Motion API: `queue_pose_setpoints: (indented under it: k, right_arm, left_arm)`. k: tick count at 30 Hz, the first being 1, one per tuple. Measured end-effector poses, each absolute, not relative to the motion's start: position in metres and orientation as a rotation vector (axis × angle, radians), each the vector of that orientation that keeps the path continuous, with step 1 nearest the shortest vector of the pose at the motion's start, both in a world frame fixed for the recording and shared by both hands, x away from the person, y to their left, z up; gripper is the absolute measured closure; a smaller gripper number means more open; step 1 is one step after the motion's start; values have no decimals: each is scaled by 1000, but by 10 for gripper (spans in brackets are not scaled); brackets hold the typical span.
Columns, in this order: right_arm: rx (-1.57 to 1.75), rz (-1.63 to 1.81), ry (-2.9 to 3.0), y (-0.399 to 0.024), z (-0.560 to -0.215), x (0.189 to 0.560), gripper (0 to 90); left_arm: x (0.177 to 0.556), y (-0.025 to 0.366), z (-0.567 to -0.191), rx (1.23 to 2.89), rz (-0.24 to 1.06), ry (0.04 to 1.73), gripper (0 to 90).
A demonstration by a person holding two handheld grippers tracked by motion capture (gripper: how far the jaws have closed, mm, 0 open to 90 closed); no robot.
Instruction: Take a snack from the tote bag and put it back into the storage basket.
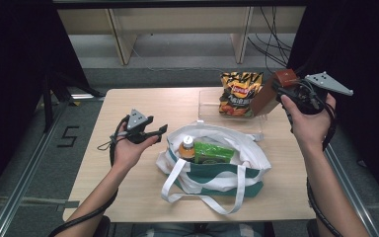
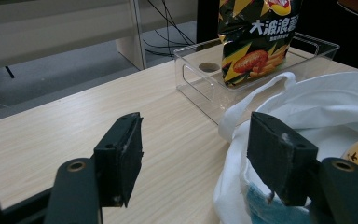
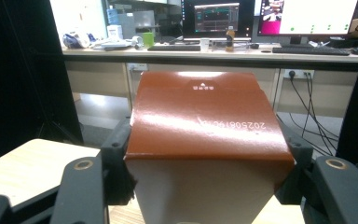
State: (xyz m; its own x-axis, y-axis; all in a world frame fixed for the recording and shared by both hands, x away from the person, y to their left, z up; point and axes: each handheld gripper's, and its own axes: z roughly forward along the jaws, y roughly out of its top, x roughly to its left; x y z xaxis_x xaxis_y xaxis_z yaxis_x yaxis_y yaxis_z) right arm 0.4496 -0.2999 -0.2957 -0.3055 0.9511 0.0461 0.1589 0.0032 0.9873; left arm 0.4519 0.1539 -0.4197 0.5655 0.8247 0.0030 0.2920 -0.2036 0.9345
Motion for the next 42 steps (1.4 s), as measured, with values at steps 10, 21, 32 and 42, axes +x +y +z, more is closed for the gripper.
queue_pose_setpoints:
  k: [10,21,32,42]
  right_arm:
    - [1192,1350,1560,-298,-299,459,390]
    - [1191,1335,1560,-295,-299,470,390]
    - [1216,1329,1566,-290,-303,477,390]
    - [1218,1308,1570,-290,-309,484,390]
  left_arm:
    - [452,153,-419,1757,638,924,352]
    - [452,152,-420,1756,630,921,352]
    - [452,152,-420,1758,631,921,352]
    - [452,153,-420,1756,632,924,352]
